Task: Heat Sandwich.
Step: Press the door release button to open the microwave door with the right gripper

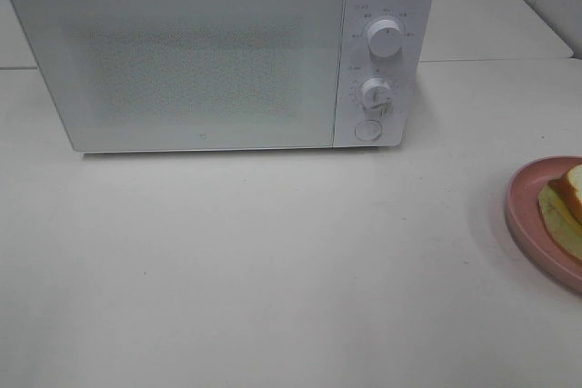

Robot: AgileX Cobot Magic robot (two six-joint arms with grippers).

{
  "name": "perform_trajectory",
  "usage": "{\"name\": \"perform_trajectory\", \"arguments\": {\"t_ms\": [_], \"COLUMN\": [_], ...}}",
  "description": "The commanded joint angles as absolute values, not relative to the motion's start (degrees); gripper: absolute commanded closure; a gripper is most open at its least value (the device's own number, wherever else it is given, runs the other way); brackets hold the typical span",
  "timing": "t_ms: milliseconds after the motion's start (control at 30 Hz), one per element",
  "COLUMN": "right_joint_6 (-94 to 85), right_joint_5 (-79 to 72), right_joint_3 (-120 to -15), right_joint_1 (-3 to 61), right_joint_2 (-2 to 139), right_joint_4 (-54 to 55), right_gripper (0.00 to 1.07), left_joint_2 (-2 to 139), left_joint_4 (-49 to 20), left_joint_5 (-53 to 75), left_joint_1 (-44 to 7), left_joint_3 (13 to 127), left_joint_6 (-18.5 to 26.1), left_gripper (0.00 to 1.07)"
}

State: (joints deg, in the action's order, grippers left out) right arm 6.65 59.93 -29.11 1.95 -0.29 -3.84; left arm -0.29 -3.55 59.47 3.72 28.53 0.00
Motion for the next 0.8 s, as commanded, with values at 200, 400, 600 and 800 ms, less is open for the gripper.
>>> {"name": "perform_trajectory", "arguments": {"t_ms": [200,400,600,800], "right_joint_6": [6.9,7.3,7.4,7.5], "right_joint_5": [59.3,59.0,52.1,46.0], "right_joint_3": [-29.2,-29.5,-32.1,-32.1], "right_joint_1": [2.1,2.1,2.1,2.1], "right_joint_2": [-1.8,-1.8,2.2,8.6], "right_joint_4": [-3.7,-3.7,-4.9,-5.1], "right_gripper": [0.31,0.31,0.31,0.31], "left_joint_2": [-1.8,-1.8,-1.8,-1.8], "left_joint_4": [-3.7,-3.7,-3.7,-3.7], "left_joint_5": [58.9,58.9,58.9,58.9], "left_joint_1": [3.4,3.4,3.4,3.4], "left_joint_3": [28.3,28.3,28.3,28.3], "left_joint_6": [0.0,0.0,0.0,0.0], "left_gripper": [0.06,0.06,0.06,0.06]}}
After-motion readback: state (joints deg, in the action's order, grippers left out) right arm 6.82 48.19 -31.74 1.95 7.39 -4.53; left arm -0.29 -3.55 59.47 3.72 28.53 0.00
